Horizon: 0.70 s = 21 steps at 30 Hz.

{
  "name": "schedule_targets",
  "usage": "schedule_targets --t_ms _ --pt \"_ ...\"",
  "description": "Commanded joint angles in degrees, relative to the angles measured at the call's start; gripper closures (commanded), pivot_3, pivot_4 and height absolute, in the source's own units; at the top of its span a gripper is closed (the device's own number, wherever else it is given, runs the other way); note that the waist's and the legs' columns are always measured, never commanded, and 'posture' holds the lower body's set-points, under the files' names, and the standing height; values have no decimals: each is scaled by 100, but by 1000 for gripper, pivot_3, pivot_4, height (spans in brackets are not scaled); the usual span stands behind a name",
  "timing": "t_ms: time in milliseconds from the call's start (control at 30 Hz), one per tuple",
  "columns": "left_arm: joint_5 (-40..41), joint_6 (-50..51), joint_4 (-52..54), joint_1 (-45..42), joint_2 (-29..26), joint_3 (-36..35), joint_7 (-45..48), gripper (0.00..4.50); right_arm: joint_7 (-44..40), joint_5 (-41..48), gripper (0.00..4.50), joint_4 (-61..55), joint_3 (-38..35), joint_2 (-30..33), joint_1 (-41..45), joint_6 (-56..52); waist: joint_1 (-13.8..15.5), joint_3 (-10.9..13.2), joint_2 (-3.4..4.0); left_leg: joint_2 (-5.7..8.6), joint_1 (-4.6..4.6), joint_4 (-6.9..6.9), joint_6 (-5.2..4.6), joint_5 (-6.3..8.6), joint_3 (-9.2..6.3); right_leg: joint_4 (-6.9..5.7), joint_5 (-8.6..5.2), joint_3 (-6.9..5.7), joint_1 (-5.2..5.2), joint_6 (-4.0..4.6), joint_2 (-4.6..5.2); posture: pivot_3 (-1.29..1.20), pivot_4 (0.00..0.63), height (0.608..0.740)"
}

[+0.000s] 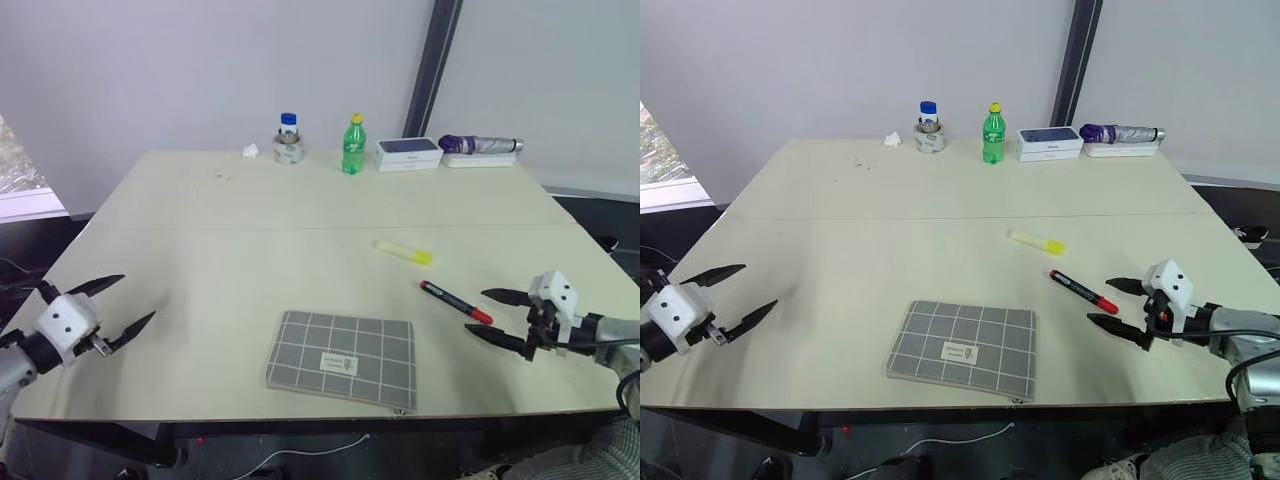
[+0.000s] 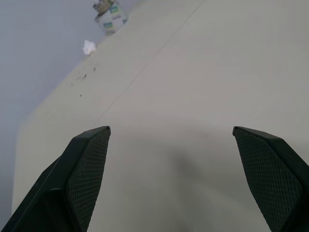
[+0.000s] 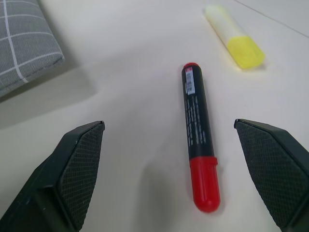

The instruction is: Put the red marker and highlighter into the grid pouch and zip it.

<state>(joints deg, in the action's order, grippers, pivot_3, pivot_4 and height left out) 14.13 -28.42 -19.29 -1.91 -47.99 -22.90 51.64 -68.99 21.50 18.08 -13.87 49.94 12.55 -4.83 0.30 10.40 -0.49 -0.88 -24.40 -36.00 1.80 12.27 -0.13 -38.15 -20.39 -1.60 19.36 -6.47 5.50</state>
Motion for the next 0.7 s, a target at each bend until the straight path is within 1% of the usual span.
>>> schedule_targets --t_ms 33,133,200,300,367,400,500,600,700 --pt "-49 -192 150 -76 -5 102 -18 211 -6 148 42 -311 -81 -7 38 -102 0 0 0 0 0 0 0 0 0 0 0 0 0 0 0 0 150 740" --pt "-133 -336 152 -240 -5 312 17 211 -2 329 821 -512 -157 -50 -13 -368 2 0 0 0 0 -1 0 0 -1 -1 0 0 0 0 -1 0 150 740" --pt "-220 -511 134 -397 12 473 31 211 -30 382 1780 -717 -141 -56 -159 -490 19 0 0 0 0 -1 0 0 -1 -1 0 0 -1 0 0 0 150 740" --pt "-362 -809 158 -661 71 746 45 211 -114 323 3371 -1156 -2 -37 -513 -535 44 0 0 1 0 -1 0 0 -1 0 0 -1 -2 0 0 0 150 740" --pt "-534 -1165 156 -836 102 1004 115 211 -153 249 4280 -1343 79 -17 -693 -530 37 0 0 2 -1 -3 -1 0 0 0 0 0 -2 -1 0 0 150 740" --pt "-619 -1383 137 -924 113 1164 180 211 -176 207 4425 -1426 127 0 -780 -517 38 0 0 2 -1 -3 -1 0 0 0 0 0 -2 -1 0 0 150 740" --pt "-884 -1989 139 -1175 200 1698 311 211 -304 205 4425 -1815 262 81 -1110 -627 35 -1 1 3 0 -4 0 0 1 -1 0 -1 -4 -1 -2 0 150 740" --pt "-1121 -2730 4 -1226 244 2118 369 211 -205 223 4425 -2151 379 -18 -1231 -711 12 -1 1 3 0 -4 0 0 1 0 0 -1 -4 -1 -3 0 150 740" --pt "-1564 -3534 -305 -1357 284 2499 257 211 -35 -83 4425 -2279 607 -100 -1296 -478 1 -1 1 2 1 -2 0 0 2 -1 0 1 -2 -1 -6 0 150 740"
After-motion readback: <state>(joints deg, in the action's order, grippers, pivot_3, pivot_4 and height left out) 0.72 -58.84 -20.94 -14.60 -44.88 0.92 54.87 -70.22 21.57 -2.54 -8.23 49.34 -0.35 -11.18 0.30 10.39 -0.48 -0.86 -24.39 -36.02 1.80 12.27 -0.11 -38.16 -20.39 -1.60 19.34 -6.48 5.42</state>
